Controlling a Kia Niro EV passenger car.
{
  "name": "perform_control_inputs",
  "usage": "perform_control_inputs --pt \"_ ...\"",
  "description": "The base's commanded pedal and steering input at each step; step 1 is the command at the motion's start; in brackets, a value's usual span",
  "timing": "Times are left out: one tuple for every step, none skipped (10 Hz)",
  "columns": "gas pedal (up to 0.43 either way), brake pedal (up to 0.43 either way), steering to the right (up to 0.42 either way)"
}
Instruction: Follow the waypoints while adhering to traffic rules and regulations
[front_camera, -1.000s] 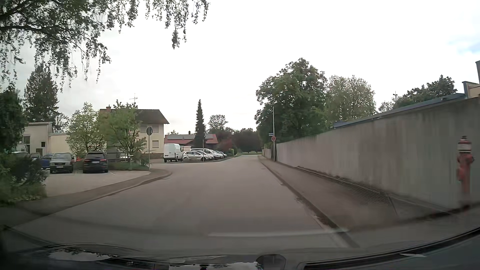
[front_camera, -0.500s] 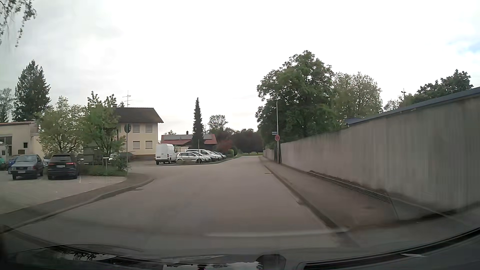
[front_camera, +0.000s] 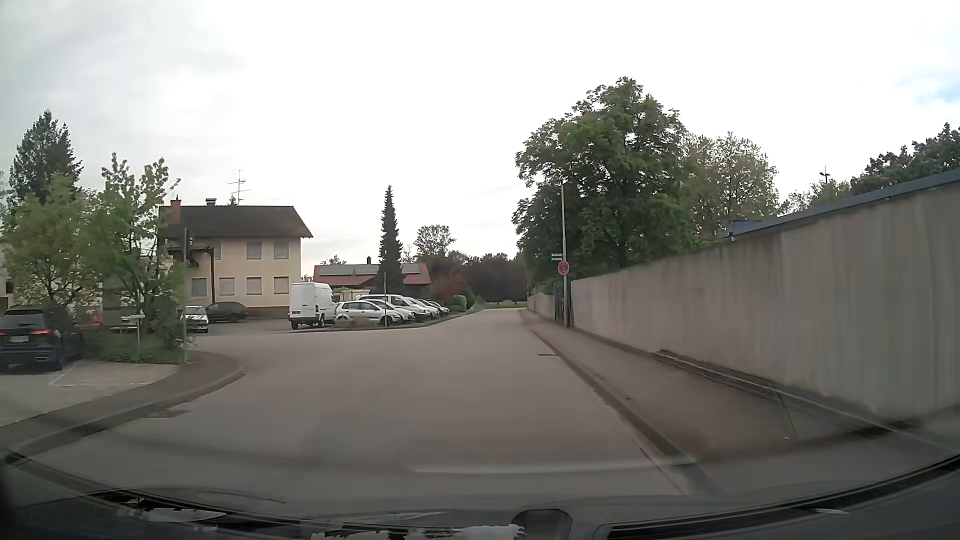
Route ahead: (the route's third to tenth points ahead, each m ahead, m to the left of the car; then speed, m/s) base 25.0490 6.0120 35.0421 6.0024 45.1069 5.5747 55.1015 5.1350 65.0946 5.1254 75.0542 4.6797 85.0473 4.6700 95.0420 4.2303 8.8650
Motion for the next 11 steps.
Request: perform_control_inputs --pt "0.098 0.0 0.0" --pt "0.098 0.0 0.0" --pt "0.098 0.0 0.001" --pt "0.098 0.0 0.001" --pt "0.098 0.0 0.001" --pt "0.098 0.0 0.001" --pt "0.098 0.0 0.001" --pt "0.087 0.0 0.001" --pt "0.087 0.0 0.001" --pt "0.087 0.0 0.002" --pt "0.087 0.0 0.001"
